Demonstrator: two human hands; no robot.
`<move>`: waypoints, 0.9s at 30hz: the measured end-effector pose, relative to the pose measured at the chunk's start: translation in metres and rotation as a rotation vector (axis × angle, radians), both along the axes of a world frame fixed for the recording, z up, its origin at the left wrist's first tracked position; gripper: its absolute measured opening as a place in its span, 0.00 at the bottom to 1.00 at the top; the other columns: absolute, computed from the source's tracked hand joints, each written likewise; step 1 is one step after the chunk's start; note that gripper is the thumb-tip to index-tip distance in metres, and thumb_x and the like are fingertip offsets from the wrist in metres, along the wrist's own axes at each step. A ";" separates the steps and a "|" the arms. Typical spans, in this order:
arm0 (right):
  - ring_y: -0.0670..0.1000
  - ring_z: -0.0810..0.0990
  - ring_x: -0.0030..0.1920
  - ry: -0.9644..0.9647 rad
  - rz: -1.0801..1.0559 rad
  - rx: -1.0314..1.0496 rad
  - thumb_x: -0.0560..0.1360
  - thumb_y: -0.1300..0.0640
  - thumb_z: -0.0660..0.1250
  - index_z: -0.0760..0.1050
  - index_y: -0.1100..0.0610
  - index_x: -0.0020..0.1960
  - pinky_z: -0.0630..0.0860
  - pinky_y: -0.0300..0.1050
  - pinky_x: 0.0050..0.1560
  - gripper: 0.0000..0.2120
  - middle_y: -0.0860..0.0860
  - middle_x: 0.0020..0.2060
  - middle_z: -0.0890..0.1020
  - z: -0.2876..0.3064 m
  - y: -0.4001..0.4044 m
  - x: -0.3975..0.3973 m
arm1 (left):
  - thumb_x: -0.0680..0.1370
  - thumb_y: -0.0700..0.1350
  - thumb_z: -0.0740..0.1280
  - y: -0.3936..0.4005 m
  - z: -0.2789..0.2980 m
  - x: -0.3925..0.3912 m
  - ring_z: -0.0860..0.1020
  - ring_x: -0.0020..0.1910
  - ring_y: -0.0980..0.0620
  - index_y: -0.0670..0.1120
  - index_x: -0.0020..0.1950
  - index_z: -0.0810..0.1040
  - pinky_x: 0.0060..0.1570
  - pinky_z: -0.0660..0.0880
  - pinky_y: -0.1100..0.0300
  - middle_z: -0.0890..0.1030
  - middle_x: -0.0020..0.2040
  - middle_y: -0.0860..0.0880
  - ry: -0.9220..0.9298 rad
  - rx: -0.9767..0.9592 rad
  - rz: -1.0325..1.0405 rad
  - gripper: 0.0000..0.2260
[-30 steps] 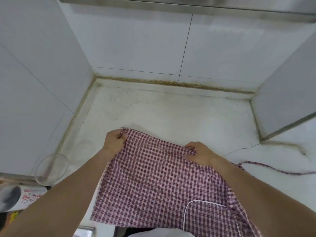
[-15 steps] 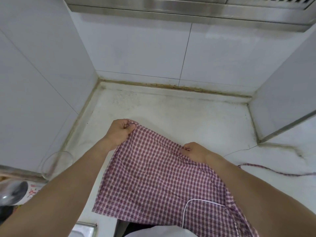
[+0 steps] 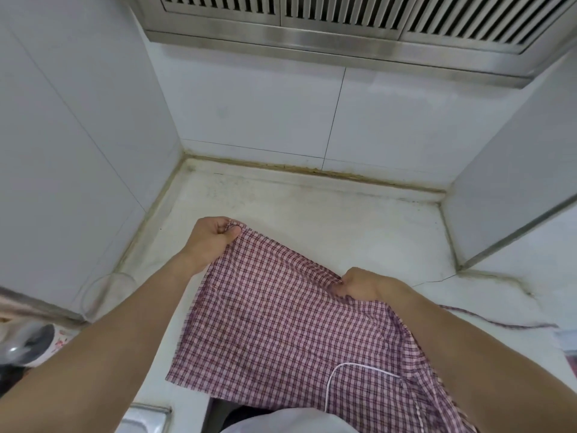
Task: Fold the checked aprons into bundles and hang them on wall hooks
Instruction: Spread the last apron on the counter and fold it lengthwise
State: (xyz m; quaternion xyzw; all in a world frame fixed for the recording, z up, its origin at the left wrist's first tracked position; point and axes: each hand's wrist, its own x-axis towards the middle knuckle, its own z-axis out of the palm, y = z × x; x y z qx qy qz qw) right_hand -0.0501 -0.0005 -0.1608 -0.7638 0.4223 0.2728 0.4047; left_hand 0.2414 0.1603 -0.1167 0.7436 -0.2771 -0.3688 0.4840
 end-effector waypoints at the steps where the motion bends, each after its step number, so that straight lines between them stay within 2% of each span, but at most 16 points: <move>1: 0.47 0.73 0.35 -0.078 -0.071 -0.067 0.78 0.41 0.65 0.72 0.56 0.34 0.70 0.42 0.39 0.22 0.49 0.34 0.76 0.004 -0.002 -0.003 | 0.80 0.38 0.68 0.001 0.002 0.001 0.83 0.41 0.53 0.44 0.49 0.84 0.47 0.79 0.61 0.85 0.41 0.48 -0.056 0.007 0.031 0.05; 2: 0.47 0.75 0.35 -0.169 -0.129 -0.142 0.78 0.42 0.67 0.75 0.56 0.35 0.71 0.41 0.38 0.21 0.48 0.34 0.78 0.008 -0.006 -0.006 | 0.80 0.39 0.68 0.002 0.004 0.001 0.82 0.41 0.53 0.43 0.51 0.84 0.47 0.79 0.61 0.84 0.41 0.49 -0.103 0.012 0.069 0.05; 4: 0.45 0.80 0.40 -0.330 -0.204 -0.243 0.76 0.44 0.70 0.84 0.55 0.43 0.76 0.38 0.43 0.15 0.46 0.38 0.83 0.020 -0.011 -0.013 | 0.80 0.39 0.68 0.004 0.004 0.003 0.81 0.42 0.52 0.40 0.53 0.83 0.49 0.79 0.59 0.84 0.44 0.47 -0.150 0.006 0.144 0.06; 5: 0.42 0.81 0.41 -0.396 -0.241 -0.263 0.74 0.44 0.73 0.86 0.54 0.46 0.76 0.35 0.45 0.13 0.44 0.40 0.84 0.027 -0.010 -0.015 | 0.79 0.39 0.69 0.006 0.004 0.004 0.81 0.44 0.50 0.39 0.54 0.83 0.51 0.79 0.58 0.84 0.46 0.45 -0.170 -0.001 0.171 0.06; 7: 0.39 0.81 0.41 -0.517 -0.358 -0.292 0.69 0.46 0.78 0.86 0.52 0.44 0.74 0.29 0.43 0.10 0.42 0.39 0.84 0.039 -0.007 -0.019 | 0.79 0.40 0.69 0.008 0.004 0.004 0.81 0.46 0.48 0.38 0.55 0.83 0.54 0.78 0.56 0.84 0.49 0.44 -0.231 0.000 0.200 0.08; 10: 0.44 0.83 0.39 -0.680 -0.510 -0.390 0.65 0.50 0.82 0.84 0.54 0.41 0.78 0.35 0.43 0.11 0.47 0.37 0.85 0.046 -0.005 -0.025 | 0.79 0.42 0.69 0.010 0.011 0.000 0.81 0.46 0.49 0.38 0.53 0.82 0.52 0.78 0.57 0.84 0.48 0.45 -0.290 -0.024 0.221 0.08; 12: 0.48 0.83 0.39 -0.736 -0.566 -0.441 0.65 0.51 0.82 0.80 0.55 0.43 0.79 0.39 0.43 0.13 0.50 0.38 0.84 0.051 -0.006 -0.028 | 0.80 0.42 0.68 0.009 0.017 -0.005 0.79 0.43 0.51 0.39 0.51 0.81 0.46 0.75 0.61 0.82 0.45 0.47 -0.337 -0.034 0.229 0.07; 14: 0.46 0.83 0.42 -0.715 -0.490 -0.435 0.69 0.50 0.79 0.81 0.53 0.46 0.79 0.41 0.47 0.11 0.50 0.40 0.85 0.055 -0.006 -0.029 | 0.82 0.43 0.64 0.009 0.022 -0.009 0.75 0.38 0.52 0.40 0.47 0.77 0.37 0.69 0.63 0.79 0.40 0.49 -0.424 0.001 0.215 0.07; 15: 0.45 0.83 0.44 -0.650 -0.398 -0.412 0.72 0.49 0.76 0.82 0.53 0.48 0.79 0.42 0.51 0.09 0.48 0.42 0.85 0.057 -0.008 -0.029 | 0.83 0.43 0.62 0.010 0.023 -0.009 0.74 0.37 0.51 0.40 0.46 0.75 0.35 0.67 0.61 0.77 0.39 0.48 -0.466 0.041 0.193 0.09; 18: 0.43 0.81 0.49 -0.366 -0.123 -0.242 0.74 0.46 0.73 0.83 0.52 0.49 0.74 0.41 0.58 0.10 0.44 0.46 0.84 0.061 -0.009 -0.038 | 0.84 0.44 0.59 0.014 0.024 -0.008 0.74 0.40 0.49 0.41 0.45 0.73 0.40 0.67 0.58 0.78 0.44 0.43 -0.495 0.210 0.022 0.11; 20: 0.45 0.81 0.49 -0.232 -0.040 -0.161 0.73 0.47 0.75 0.81 0.51 0.50 0.72 0.38 0.55 0.10 0.44 0.46 0.83 0.064 -0.009 -0.048 | 0.84 0.45 0.61 0.019 0.030 -0.005 0.75 0.41 0.51 0.41 0.45 0.75 0.39 0.69 0.61 0.79 0.47 0.44 -0.420 0.283 -0.145 0.11; 21: 0.46 0.80 0.48 -0.196 -0.025 -0.138 0.73 0.49 0.75 0.80 0.51 0.52 0.73 0.36 0.50 0.11 0.44 0.45 0.81 0.067 -0.009 -0.053 | 0.83 0.46 0.63 0.020 0.033 -0.003 0.77 0.43 0.50 0.41 0.46 0.77 0.41 0.72 0.62 0.80 0.48 0.44 -0.342 0.281 -0.206 0.11; 23: 0.46 0.78 0.44 -0.153 -0.044 -0.121 0.75 0.50 0.73 0.77 0.51 0.56 0.71 0.34 0.40 0.12 0.44 0.45 0.79 0.074 -0.010 -0.060 | 0.81 0.46 0.66 0.023 0.043 0.002 0.81 0.48 0.46 0.37 0.52 0.79 0.45 0.78 0.58 0.82 0.50 0.42 -0.077 0.224 -0.243 0.11; 25: 0.45 0.77 0.47 -0.167 -0.138 -0.086 0.77 0.50 0.71 0.77 0.53 0.57 0.73 0.38 0.44 0.11 0.46 0.49 0.79 0.079 -0.013 -0.065 | 0.81 0.48 0.65 0.024 0.051 0.006 0.82 0.51 0.44 0.36 0.56 0.79 0.48 0.79 0.57 0.83 0.52 0.40 0.103 0.214 -0.262 0.15; 27: 0.47 0.80 0.52 -0.191 -0.235 0.048 0.78 0.51 0.70 0.78 0.55 0.55 0.75 0.39 0.49 0.10 0.49 0.53 0.81 0.084 -0.015 -0.068 | 0.81 0.53 0.64 0.021 0.053 0.007 0.82 0.53 0.43 0.37 0.57 0.79 0.51 0.79 0.57 0.84 0.53 0.41 0.079 0.266 -0.314 0.19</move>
